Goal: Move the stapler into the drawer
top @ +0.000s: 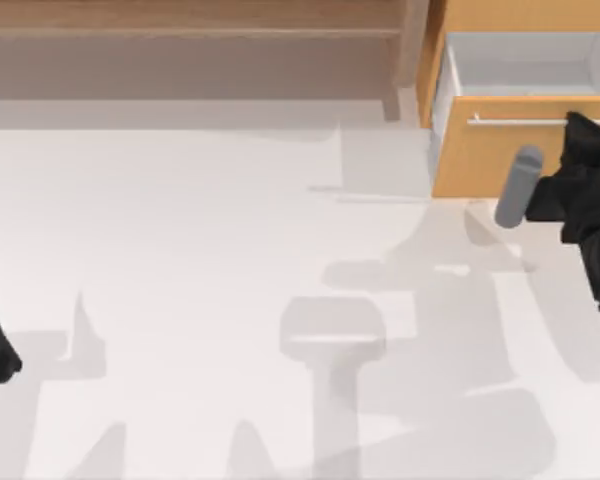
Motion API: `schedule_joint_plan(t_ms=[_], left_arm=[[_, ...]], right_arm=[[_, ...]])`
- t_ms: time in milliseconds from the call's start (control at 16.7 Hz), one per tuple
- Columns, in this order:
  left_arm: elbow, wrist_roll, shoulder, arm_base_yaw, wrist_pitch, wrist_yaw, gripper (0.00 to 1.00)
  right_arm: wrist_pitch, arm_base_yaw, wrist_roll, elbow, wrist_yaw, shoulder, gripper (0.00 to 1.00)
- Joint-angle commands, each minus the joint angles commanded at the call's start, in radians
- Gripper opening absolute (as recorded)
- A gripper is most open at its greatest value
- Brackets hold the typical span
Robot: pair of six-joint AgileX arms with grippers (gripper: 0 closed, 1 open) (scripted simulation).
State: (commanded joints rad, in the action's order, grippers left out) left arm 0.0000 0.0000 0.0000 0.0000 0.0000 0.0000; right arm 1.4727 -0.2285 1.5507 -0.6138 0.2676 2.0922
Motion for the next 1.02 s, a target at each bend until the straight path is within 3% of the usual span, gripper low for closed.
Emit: schedule_joint_plan(t_ms=[360,1020], left_arm=[[0.0,0.0,0.0,0.0,0.0,0.0,1.0],[0.0,0.0,0.0,0.0,0.0,0.0,1.0]], right_arm=[[-0.109,0.029,0.002,-0.178,-0.034,0.073,0.0],[-0.181,0.046,0.002,-0.304,-0.046,0.131,0.0]])
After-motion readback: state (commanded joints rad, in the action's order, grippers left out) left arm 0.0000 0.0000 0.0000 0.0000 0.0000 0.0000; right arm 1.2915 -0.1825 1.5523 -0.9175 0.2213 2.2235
